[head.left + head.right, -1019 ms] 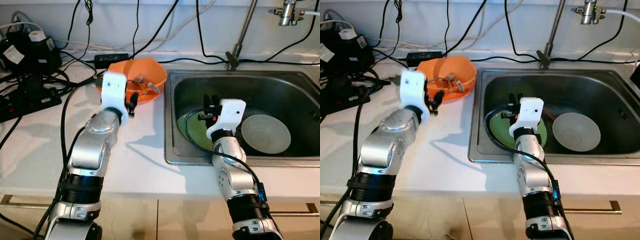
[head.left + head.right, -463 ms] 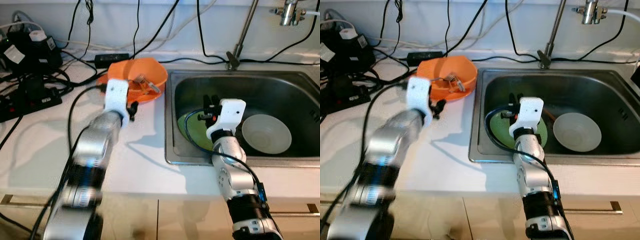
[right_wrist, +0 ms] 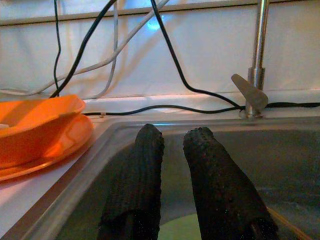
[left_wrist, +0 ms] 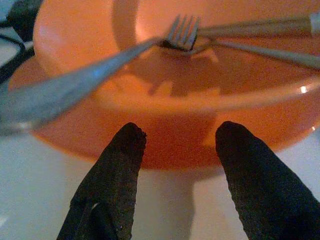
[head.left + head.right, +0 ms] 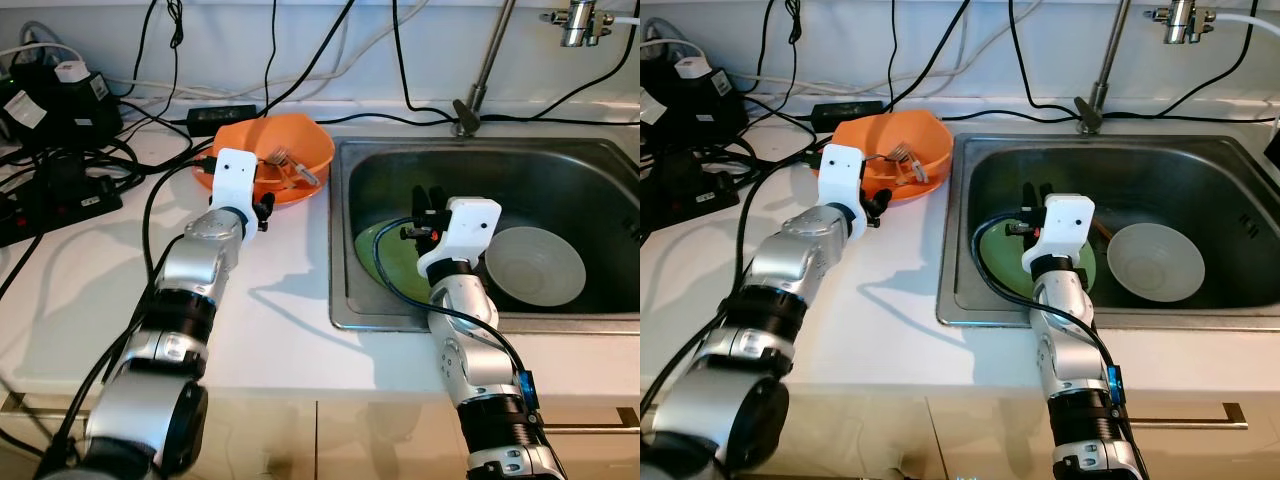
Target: Kitchen organization
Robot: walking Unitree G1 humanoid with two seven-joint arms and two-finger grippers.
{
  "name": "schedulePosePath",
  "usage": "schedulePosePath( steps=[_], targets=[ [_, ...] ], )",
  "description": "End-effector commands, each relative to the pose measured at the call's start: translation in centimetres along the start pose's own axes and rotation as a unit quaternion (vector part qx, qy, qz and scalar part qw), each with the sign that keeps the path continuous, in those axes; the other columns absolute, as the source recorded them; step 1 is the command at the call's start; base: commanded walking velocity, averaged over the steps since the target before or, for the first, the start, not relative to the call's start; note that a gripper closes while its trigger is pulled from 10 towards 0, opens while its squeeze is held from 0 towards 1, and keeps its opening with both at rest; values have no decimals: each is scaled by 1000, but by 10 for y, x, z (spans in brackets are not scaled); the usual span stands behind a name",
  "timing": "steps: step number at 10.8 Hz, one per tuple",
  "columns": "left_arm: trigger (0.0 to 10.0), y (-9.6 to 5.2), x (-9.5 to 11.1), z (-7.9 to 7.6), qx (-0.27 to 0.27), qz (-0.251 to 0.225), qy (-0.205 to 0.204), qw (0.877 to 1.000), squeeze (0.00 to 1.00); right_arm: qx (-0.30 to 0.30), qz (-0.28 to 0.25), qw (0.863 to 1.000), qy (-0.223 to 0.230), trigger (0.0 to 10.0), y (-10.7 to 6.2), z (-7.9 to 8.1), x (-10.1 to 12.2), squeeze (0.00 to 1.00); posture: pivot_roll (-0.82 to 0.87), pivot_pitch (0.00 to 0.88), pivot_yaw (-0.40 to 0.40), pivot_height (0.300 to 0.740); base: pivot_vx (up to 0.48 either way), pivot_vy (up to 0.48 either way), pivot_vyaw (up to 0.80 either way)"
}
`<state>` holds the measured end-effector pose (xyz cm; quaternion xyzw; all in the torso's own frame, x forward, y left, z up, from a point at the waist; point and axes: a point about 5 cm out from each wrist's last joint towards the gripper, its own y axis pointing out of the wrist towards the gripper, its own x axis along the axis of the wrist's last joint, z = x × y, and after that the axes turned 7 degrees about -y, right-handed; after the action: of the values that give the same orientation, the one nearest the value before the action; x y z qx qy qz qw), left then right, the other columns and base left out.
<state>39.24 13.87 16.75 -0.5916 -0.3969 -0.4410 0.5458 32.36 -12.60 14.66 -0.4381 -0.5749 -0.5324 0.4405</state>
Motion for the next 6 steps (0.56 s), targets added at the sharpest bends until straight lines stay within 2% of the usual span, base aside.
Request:
schedulePosePath(
  steps=[1, 6],
  targets=[
    [10000, 3, 5, 1, -1, -6, 6, 1000, 0, -4, 22, 1000, 5, 10000, -8, -1, -9, 0, 72, 0, 72, 740, 0, 0, 0],
    [10000, 13, 15, -5, -7, -15, 24, 1000, 0, -4, 37, 999, 4, 10000, -22, -2, -11, 0, 54, 50, 75, 740, 0, 0, 0]
  ],
)
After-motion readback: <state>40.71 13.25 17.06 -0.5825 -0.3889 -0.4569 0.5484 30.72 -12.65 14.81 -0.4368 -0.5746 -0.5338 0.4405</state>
